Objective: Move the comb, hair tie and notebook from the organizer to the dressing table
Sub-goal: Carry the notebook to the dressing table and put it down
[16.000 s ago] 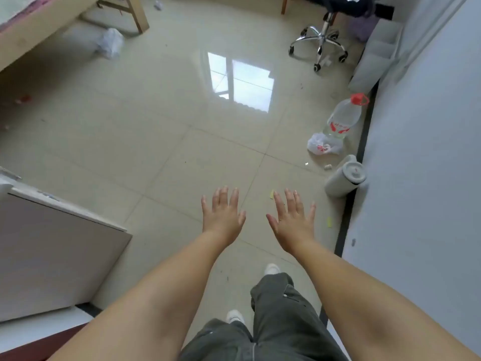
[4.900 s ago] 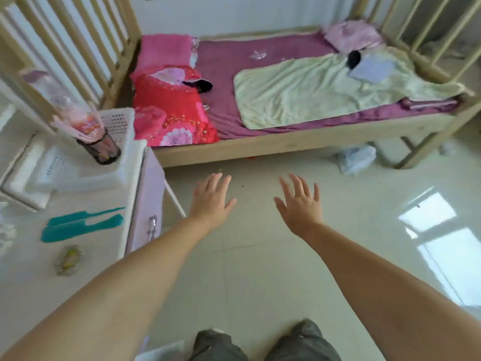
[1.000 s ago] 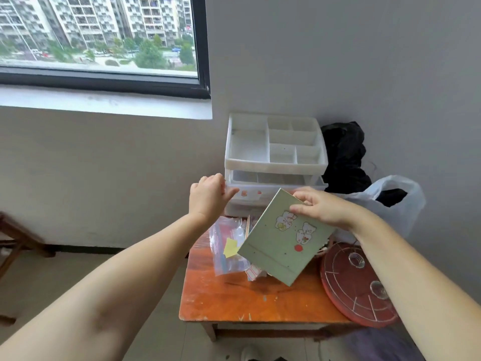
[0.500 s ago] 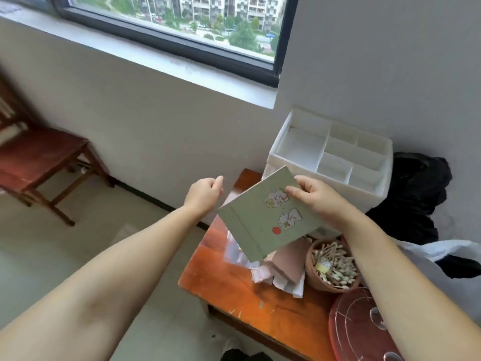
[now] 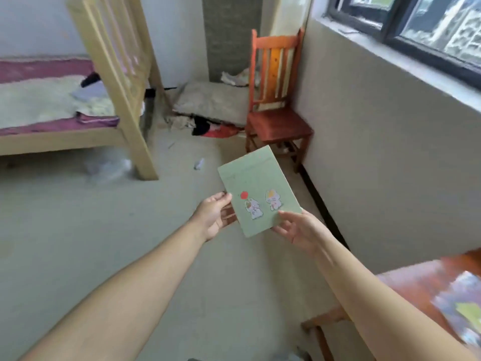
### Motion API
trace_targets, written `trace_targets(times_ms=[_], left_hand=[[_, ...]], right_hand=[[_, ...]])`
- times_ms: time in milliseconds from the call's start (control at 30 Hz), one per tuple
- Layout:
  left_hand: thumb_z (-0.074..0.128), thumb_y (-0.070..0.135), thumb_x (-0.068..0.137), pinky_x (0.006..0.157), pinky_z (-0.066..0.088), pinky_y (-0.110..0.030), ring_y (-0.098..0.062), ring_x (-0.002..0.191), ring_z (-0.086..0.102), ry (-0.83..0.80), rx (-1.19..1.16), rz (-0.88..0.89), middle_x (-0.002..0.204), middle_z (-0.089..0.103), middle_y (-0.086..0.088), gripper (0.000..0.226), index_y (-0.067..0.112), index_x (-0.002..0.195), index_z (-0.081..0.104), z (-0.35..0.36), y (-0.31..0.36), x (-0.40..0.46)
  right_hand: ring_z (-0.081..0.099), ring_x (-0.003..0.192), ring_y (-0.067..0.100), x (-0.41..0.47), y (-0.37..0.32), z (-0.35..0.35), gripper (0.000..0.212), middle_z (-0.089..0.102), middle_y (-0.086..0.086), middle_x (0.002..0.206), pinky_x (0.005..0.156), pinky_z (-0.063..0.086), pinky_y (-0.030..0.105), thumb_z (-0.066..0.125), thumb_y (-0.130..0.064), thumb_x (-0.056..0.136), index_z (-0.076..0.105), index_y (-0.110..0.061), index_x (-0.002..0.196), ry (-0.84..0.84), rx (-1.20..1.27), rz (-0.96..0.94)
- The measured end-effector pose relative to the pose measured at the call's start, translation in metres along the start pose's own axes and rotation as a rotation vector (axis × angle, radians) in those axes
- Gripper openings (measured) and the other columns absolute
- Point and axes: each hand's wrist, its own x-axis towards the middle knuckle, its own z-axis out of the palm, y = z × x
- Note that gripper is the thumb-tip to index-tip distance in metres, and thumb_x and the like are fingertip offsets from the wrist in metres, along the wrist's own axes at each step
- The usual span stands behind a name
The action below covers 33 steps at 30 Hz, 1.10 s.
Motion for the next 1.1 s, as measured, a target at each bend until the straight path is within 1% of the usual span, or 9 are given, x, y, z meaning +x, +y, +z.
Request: trace_targets(times_ms=[133, 200, 333, 467, 600, 733, 833, 1000, 1100], left_hand=[[0.046, 0.016, 0.095, 0.067, 0.053, -0.027, -0.007, 0.060, 0.068, 0.200, 0.006, 0.096, 0.070, 0.073, 0.008, 0.016, 0.019, 0.097, 0.062, -0.146, 0.039, -0.058], [0.046, 0.016, 0.095, 0.065, 0.054, -0.027, -0.007, 0.059, 0.068, 0.289, -0.007, 0.110, 0.069, 0.073, 0.007, 0.017, 0.019, 0.095, 0.062, -0.208, 0.049, -0.088], [0.049, 0.013, 0.094, 0.064, 0.057, -0.028, -0.009, 0.061, 0.069, 0.491, -0.080, 0.157, 0.070, 0.074, 0.006, 0.017, 0.020, 0.092, 0.065, -0.312, 0.056, -0.142], [0.052, 0.012, 0.092, 0.061, 0.059, -0.027, -0.012, 0.063, 0.071, 0.677, -0.172, 0.180, 0.071, 0.075, 0.004, 0.015, 0.019, 0.093, 0.065, -0.405, 0.054, -0.191], [0.057, 0.017, 0.090, 0.071, 0.056, -0.030, -0.018, 0.075, 0.067, 0.837, -0.202, 0.206, 0.087, 0.071, -0.001, 0.012, 0.019, 0.096, 0.066, -0.500, 0.064, -0.223], [0.058, 0.019, 0.088, 0.080, 0.053, -0.031, -0.020, 0.079, 0.065, 0.946, -0.225, 0.226, 0.093, 0.069, -0.003, 0.015, 0.017, 0.100, 0.068, -0.599, 0.096, -0.241], [0.058, 0.017, 0.088, 0.079, 0.054, -0.031, -0.021, 0.080, 0.066, 1.043, -0.279, 0.255, 0.097, 0.068, -0.006, 0.019, 0.014, 0.105, 0.067, -0.671, 0.127, -0.255], [0.056, 0.015, 0.089, 0.069, 0.054, -0.027, -0.019, 0.077, 0.066, 1.204, -0.413, 0.300, 0.093, 0.067, -0.004, 0.014, 0.017, 0.097, 0.067, -0.775, 0.154, -0.286], [0.057, 0.015, 0.088, 0.072, 0.055, -0.028, -0.018, 0.077, 0.067, 1.272, -0.478, 0.323, 0.092, 0.069, -0.003, 0.014, 0.017, 0.097, 0.068, -0.847, 0.158, -0.310]], right_hand=[[0.068, 0.076, 0.021, 0.044, 0.033, 0.122, 0.016, 0.072, 0.008, 0.092, 0.072, 0.059, 0.030, 0.058, -0.010, 0.088, 0.066, -0.009, 0.102, -0.222, -0.247, 0.094], [0.068, 0.072, 0.020, 0.062, 0.047, 0.183, 0.017, 0.072, 0.008, 0.089, 0.068, 0.058, 0.028, 0.056, -0.012, 0.091, 0.067, -0.008, 0.103, -0.305, -0.352, 0.110], [0.072, 0.071, 0.017, 0.098, 0.087, 0.301, 0.013, 0.075, 0.002, 0.079, 0.060, 0.058, 0.024, 0.055, -0.012, 0.092, 0.067, -0.011, 0.088, -0.475, -0.539, 0.187], [0.073, 0.071, 0.015, 0.135, 0.142, 0.417, 0.015, 0.074, 0.001, 0.080, 0.058, 0.057, 0.024, 0.057, -0.011, 0.090, 0.067, -0.015, 0.079, -0.632, -0.766, 0.227], [0.072, 0.072, 0.013, 0.174, 0.196, 0.530, 0.010, 0.074, -0.002, 0.081, 0.064, 0.058, 0.026, 0.060, -0.011, 0.088, 0.067, -0.016, 0.083, -0.807, -0.875, 0.261], [0.072, 0.072, 0.014, 0.216, 0.241, 0.650, 0.008, 0.074, -0.001, 0.084, 0.060, 0.057, 0.024, 0.061, -0.010, 0.087, 0.067, -0.012, 0.092, -0.922, -0.940, 0.279], [0.072, 0.071, 0.014, 0.244, 0.268, 0.746, 0.014, 0.073, 0.001, 0.087, 0.061, 0.058, 0.025, 0.060, -0.009, 0.088, 0.066, -0.009, 0.100, -1.004, -0.985, 0.303], [0.072, 0.074, 0.014, 0.270, 0.325, 0.892, 0.021, 0.072, 0.005, 0.093, 0.065, 0.058, 0.027, 0.058, -0.010, 0.089, 0.062, -0.006, 0.110, -1.147, -1.098, 0.318], [0.071, 0.079, 0.018, 0.279, 0.377, 0.975, 0.023, 0.072, 0.008, 0.094, 0.068, 0.057, 0.029, 0.058, -0.009, 0.089, 0.061, -0.005, 0.111, -1.217, -1.134, 0.334]])
